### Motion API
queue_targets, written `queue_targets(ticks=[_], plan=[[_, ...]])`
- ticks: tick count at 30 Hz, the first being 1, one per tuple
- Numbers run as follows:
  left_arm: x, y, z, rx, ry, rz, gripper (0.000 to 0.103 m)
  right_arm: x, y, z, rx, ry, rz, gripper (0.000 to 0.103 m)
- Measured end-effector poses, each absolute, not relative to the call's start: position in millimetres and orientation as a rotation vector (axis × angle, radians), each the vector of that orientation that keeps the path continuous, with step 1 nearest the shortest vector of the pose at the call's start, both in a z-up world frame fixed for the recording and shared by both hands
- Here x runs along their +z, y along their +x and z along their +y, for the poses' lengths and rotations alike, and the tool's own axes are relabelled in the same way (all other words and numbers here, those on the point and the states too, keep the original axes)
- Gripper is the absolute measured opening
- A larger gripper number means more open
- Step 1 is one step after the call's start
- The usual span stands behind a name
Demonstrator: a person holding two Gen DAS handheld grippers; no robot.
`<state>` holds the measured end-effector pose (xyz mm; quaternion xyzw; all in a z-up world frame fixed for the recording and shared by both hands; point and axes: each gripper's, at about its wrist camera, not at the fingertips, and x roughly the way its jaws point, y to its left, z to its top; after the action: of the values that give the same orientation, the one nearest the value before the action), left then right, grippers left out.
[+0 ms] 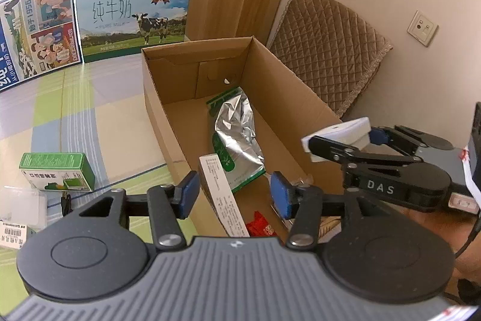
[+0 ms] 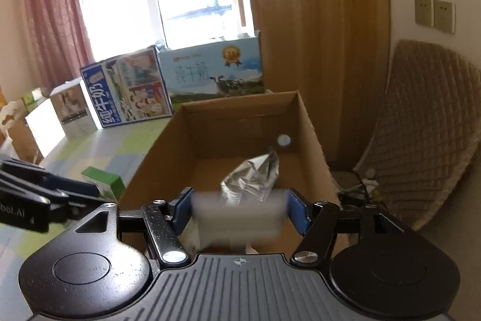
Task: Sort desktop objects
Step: 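Open both tools to drop the foil bag and plug into the box, then move both tools back toward the medicine box and black cable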
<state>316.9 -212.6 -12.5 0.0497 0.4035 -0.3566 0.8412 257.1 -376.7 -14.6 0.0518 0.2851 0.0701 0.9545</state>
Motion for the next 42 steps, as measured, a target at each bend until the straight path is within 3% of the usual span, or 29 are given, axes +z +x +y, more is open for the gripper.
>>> queue_targets(ticks=[15,25,30,38,42], plan=[[-12.7,292.3,-180.2,-0.714,0.080,0.841,0.057,-13.5,208.1,-374.7,0.097,0.156,0.607,0.074],[-8.6,255.8,-157.2,-0.687,0.061,0.842,0.075,7.4,164.6,-360.9,0.102,0.186,0.597,0.082],[-4.6,232.1,-143.3,-0.670,0.068,0.833,0.081,16.3,143.0,-353.3,0.112,0.183,0.601,0.086],[3.1,197.5,-116.0,-0.630,0.064,0.818,0.091,24.5,109.4,-338.4,0.122,0.162,0.614,0.100],[5.0,181.4,-97.7,-0.594,0.053,0.808,0.097,26.7,98.2,-330.3,0.132,0.157,0.627,0.101]])
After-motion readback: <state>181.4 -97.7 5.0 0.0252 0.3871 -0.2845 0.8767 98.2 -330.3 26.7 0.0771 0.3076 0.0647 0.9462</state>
